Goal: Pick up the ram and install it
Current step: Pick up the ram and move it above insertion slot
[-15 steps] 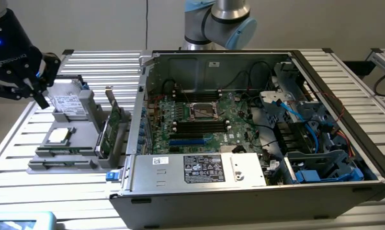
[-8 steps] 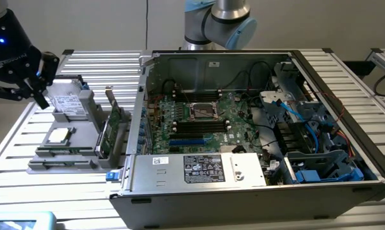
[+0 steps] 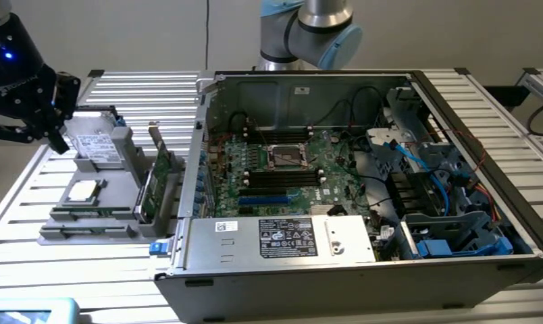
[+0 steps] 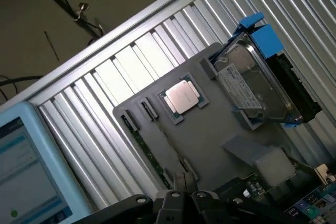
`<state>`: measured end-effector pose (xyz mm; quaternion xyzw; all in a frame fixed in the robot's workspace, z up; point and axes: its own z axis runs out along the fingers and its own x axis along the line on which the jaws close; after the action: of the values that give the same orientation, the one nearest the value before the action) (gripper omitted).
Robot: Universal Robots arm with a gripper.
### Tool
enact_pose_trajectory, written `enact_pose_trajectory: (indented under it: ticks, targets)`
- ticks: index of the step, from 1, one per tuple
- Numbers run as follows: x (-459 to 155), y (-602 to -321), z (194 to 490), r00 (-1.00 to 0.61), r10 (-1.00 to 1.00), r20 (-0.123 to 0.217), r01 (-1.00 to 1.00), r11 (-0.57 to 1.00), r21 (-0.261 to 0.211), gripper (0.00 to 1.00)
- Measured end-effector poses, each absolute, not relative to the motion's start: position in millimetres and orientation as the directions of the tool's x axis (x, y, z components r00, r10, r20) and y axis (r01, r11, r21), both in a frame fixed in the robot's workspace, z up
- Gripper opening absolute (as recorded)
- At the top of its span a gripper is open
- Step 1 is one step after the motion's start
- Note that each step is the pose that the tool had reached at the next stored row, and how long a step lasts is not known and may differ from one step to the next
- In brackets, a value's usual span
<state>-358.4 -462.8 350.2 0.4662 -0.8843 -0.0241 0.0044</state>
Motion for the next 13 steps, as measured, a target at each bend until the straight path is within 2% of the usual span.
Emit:
enact_pose_trajectory:
  ticks: [13]
  targets:
    - [-358.4,-462.8,350.0,-0.354,-0.935,-0.015,-0.934,0.353,0.046,0.11]
